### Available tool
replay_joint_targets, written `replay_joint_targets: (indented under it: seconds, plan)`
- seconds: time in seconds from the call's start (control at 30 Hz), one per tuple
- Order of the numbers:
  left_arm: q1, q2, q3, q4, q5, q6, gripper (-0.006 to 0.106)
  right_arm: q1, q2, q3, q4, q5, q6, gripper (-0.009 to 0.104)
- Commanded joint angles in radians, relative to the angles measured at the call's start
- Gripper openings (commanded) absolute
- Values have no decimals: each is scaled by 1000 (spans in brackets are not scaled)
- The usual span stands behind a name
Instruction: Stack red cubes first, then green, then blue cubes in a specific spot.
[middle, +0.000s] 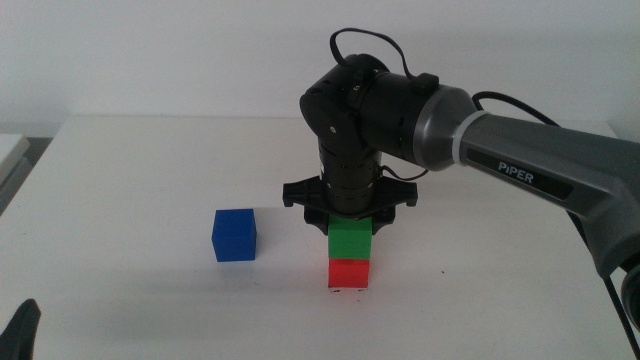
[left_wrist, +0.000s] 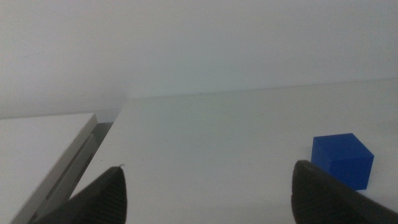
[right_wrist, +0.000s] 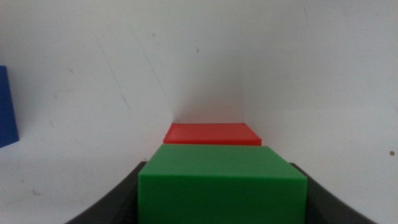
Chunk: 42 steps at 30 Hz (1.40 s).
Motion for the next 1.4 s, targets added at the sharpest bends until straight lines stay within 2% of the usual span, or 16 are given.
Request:
replay_joint_targets:
  seconds: [0.0,0.33,0.37,0.4,0.57,0.73,0.83,0.9,1.03,1.1,1.2,1.3,1.37]
  plan:
    - [-8,-3,-1,-2,-13,-1,87,-9,5,-8,-14,9,8,10]
    - [-8,-3,-1,-2,-13,-1,87,-9,30,-8,-10,9,8,10]
    - [-8,-3,-1,-2,-13,-1,87,-9,30,-8,-8,9,10,19]
    - [-8,-3,-1,-2,-13,-1,87,-9,30,-8,-6,9,8,54]
    - [-8,-3,-1,-2,-13,-1,87,-9,30,-8,-6,9,-10,75]
    - [-8,-3,-1,-2,-13,-1,87,-9,-34,-6,-19,9,-65,77]
    - [-8,-3,-1,-2,-13,-1,87,-12,-118,13,-62,9,-132,77]
    - [-8,-3,-1,-2,-13,-1,87,-20,-202,64,-89,9,-174,77]
    - [-8,-3,-1,-2,-13,-1,87,-54,-412,220,-95,-33,-245,77]
    - [-8,-3,-1,-2,-13,-1,87,-73,-527,308,-79,-115,-318,80]
    - [-8,-3,-1,-2,-13,-1,87,-124,-713,457,-6,-256,-447,84]
    - [-8,-3,-1,-2,-13,-1,87,-201,-918,626,97,-379,-667,87]
    - [-8,-3,-1,-2,-13,-1,87,-249,-1061,729,204,-447,-855,88]
